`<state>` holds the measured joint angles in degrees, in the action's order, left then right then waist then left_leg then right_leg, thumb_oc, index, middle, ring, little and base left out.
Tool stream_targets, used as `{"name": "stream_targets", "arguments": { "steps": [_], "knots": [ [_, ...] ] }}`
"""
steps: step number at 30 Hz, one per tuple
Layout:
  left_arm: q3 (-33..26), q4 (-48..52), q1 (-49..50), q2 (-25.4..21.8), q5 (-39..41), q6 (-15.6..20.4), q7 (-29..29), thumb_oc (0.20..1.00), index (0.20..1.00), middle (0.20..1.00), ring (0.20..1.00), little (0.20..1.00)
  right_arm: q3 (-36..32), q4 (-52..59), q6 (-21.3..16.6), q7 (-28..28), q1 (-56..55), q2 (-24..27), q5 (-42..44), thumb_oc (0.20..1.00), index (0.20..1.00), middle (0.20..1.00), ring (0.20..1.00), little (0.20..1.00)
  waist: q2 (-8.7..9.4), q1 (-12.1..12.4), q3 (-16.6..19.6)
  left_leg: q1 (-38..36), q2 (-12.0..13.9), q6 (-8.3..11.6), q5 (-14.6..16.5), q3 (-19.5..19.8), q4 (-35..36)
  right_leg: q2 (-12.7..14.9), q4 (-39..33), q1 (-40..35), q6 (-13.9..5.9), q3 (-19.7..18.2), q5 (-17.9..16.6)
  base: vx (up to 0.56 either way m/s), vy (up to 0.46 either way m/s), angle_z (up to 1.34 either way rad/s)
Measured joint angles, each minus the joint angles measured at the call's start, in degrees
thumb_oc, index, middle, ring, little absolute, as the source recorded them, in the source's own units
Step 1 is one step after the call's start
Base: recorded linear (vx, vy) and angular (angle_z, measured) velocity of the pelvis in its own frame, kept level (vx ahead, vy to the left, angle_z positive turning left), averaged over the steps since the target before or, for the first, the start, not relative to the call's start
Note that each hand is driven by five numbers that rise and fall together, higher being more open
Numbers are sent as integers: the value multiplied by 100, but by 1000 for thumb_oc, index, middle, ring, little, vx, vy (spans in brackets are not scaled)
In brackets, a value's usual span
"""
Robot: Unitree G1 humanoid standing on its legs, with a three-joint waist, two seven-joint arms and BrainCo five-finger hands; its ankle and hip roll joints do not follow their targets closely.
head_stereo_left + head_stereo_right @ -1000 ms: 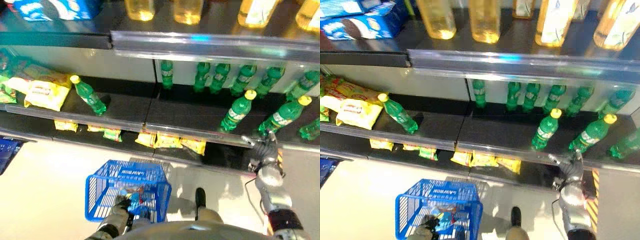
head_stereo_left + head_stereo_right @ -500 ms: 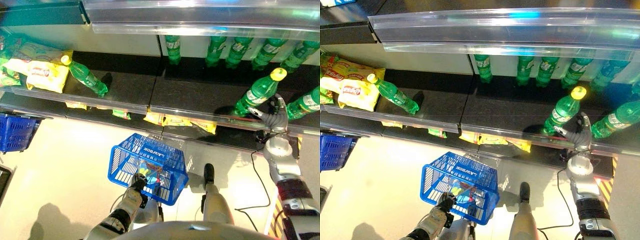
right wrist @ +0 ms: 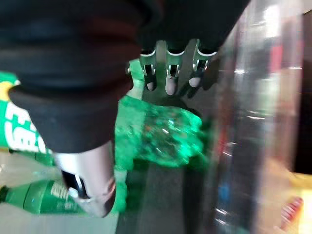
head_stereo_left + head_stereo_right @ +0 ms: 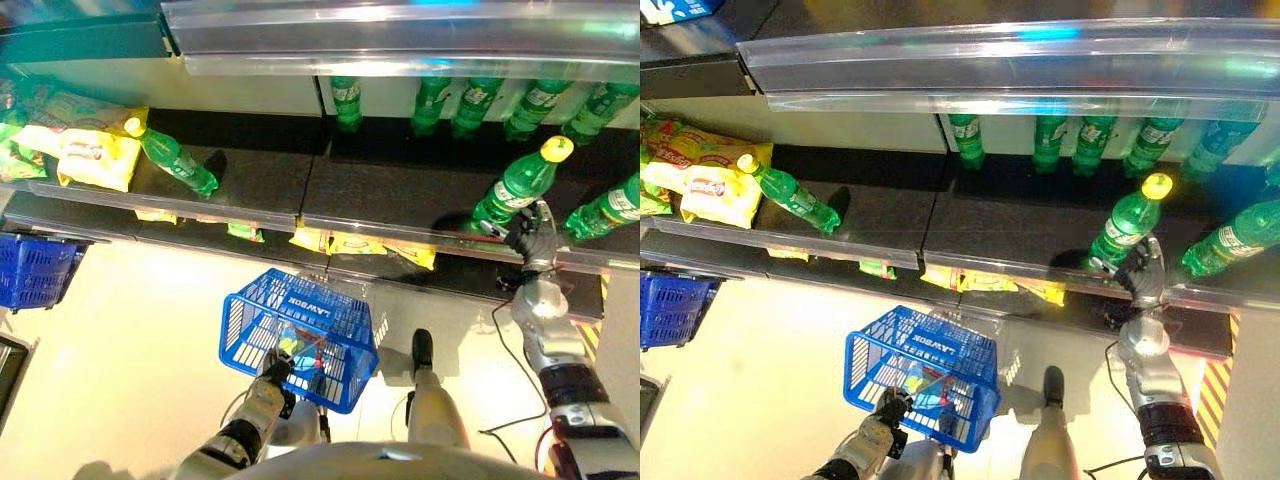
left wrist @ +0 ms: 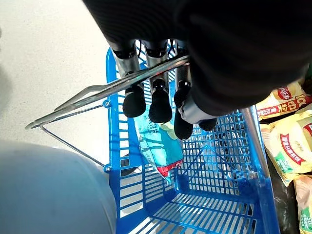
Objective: Pick up the snacks into the basket
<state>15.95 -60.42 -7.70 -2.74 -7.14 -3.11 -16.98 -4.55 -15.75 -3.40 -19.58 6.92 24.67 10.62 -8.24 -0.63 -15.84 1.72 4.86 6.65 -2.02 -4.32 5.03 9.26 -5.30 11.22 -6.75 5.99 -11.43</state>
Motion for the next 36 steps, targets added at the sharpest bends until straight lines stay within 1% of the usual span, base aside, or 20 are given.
{"name": "stream_targets", "arguments": {
  "steps": [3,4,11,14,20,24,26,30,36],
  "knots": [
    [-31,-5,27,0,0,0,0,200,200,200,200,200,-3,20,-74,39,-39,7,-19,1000,1000,1000,1000,1000,0,-22,0,-4,-6,3,-6,-4,-1,5,0,4,-2,-6,-6,-12,2,-1],
    [-29,-5,25,1,-1,0,0,200,200,200,200,200,-2,20,-80,39,-37,11,-63,1000,1000,1000,1000,1000,0,-21,0,-2,-4,29,-22,-5,0,3,0,8,-2,-7,-6,0,0,0],
    [-28,1,28,-4,-2,7,-3,200,200,200,200,200,36,23,-126,13,44,-82,-102,1000,1000,1000,1000,1000,-8,-9,-2,12,-22,29,-22,-24,-1,13,0,57,-4,-49,-6,-17,29,-3],
    [-23,37,28,-1,3,25,-3,200,200,200,200,200,159,7,-126,-101,233,-127,-99,1000,1000,1000,1000,1000,-64,-14,-25,65,-43,22,-20,-40,-1,30,0,126,-14,-77,-15,-18,47,-3],
    [31,86,39,64,29,121,-4,200,200,200,200,200,342,-189,-130,-313,811,-100,-99,1000,1000,1000,1000,1000,-265,3,-94,183,-113,-17,-35,-46,-2,98,2,256,-45,-109,-55,-12,28,-1],
    [40,88,38,53,126,125,-33,200,200,200,200,200,368,-408,-128,-457,1142,-64,-95,1000,1000,1000,1000,1000,-292,21,-107,239,-122,-26,-43,-45,-2,105,1,310,-45,-115,-67,0,0,0],
    [42,91,39,52,170,127,-43,200,200,200,200,200,522,-500,-127,-546,1354,52,-94,1000,1000,1000,1000,1000,-343,16,-131,295,-122,-26,-43,-45,-2,106,2,364,-46,-115,-70,0,0,0],
    [87,168,39,54,183,173,-57,200,200,200,200,200,582,-572,-126,-606,1681,156,-88,1000,1000,1000,1000,1000,-429,37,-176,407,-124,-35,-53,-45,-3,104,3,484,-30,-130,-100,0,0,0],
    [122,222,41,54,234,214,-60,200,200,200,200,200,694,-530,-142,-659,1780,161,-36,1000,1000,1000,1000,1000,-508,26,-223,404,-135,-35,-54,-51,-3,103,2,506,-37,-174,-97,13,10,-4]
  ]
}}
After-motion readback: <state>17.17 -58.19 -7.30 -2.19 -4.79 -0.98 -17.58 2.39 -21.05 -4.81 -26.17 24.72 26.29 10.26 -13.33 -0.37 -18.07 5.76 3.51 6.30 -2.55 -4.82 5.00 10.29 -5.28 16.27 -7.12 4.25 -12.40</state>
